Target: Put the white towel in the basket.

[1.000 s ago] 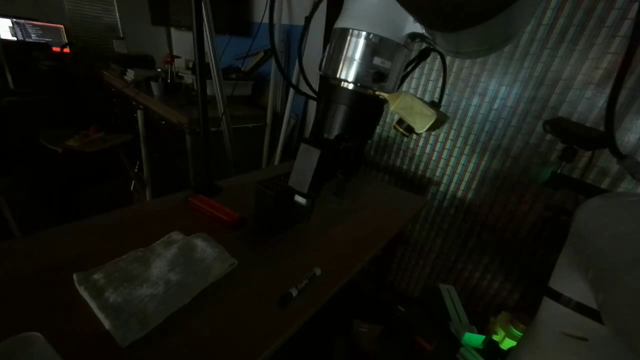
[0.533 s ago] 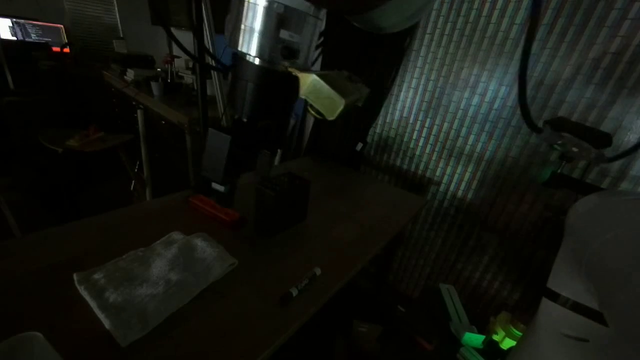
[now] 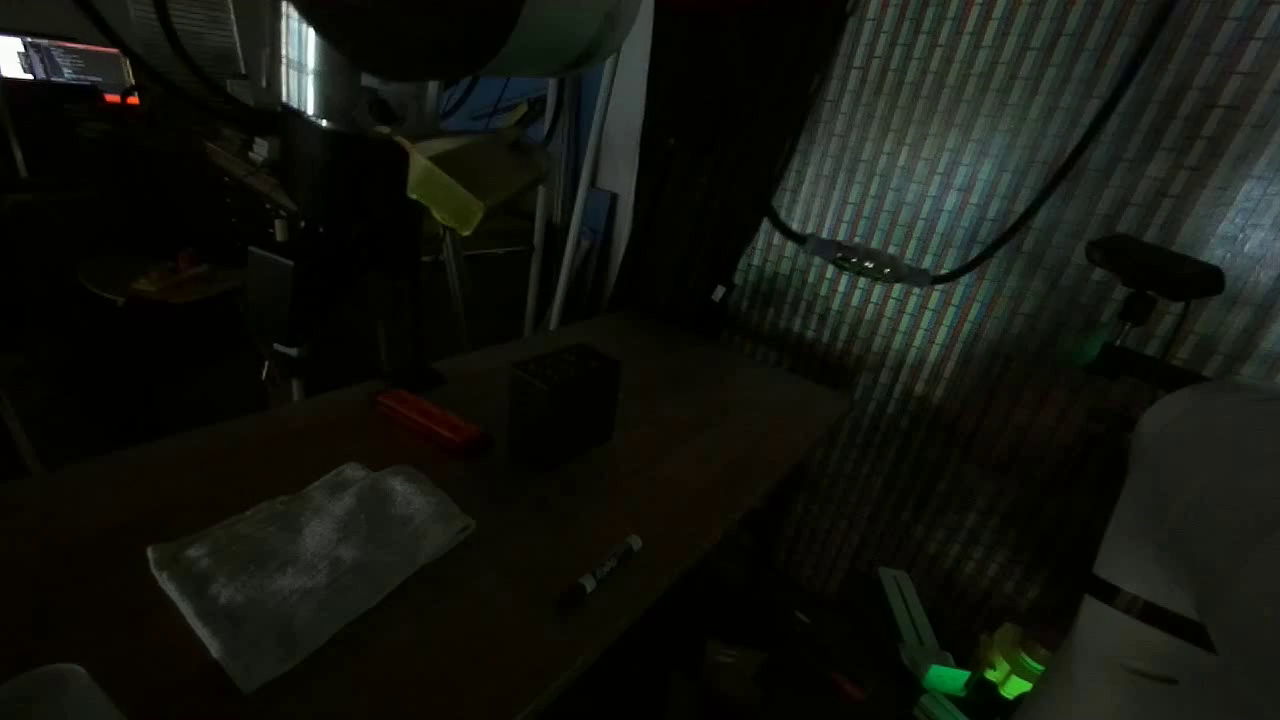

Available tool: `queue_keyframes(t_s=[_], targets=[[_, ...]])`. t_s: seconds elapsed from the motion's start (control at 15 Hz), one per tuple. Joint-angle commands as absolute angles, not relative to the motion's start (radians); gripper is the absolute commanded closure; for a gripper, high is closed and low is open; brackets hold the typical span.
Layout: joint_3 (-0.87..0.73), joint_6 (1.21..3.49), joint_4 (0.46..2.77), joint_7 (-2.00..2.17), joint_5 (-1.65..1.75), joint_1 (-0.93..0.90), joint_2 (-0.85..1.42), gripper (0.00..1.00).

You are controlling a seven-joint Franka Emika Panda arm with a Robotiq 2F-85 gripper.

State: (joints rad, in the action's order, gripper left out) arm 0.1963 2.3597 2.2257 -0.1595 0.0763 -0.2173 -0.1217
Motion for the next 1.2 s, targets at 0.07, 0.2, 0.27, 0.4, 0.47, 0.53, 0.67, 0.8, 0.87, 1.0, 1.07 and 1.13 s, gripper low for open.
queue_keyframes(t_s=[0.07,0.2,0.27,0.4,0.47,0.53,0.67,0.8,0.87,1.0,1.07,1.13], targets=[[0.195,2.425,2.070,-0.225,0.145,-0.205,0.097,0.00],[0.194,2.436,2.025,-0.235,0.185,-0.206,0.178,0.00],[0.194,2.439,2.006,-0.241,0.204,-0.209,0.217,0.00],[0.192,2.434,1.968,-0.252,0.232,-0.212,0.290,0.00],[0.192,2.431,1.952,-0.261,0.239,-0.213,0.323,0.00],[0.191,2.427,1.934,-0.267,0.248,-0.215,0.358,0.00],[0.191,2.422,1.911,-0.286,0.256,-0.216,0.412,0.00],[0.194,2.417,1.890,-0.309,0.250,-0.213,0.460,0.00],[0.192,2.416,1.877,-0.318,0.251,-0.212,0.486,0.00],[0.190,2.418,1.869,-0.338,0.257,-0.212,0.520,0.00],[0.189,2.422,1.866,-0.349,0.260,-0.211,0.535,0.00],[0.185,2.421,1.861,-0.356,0.267,-0.213,0.550,0.00]])
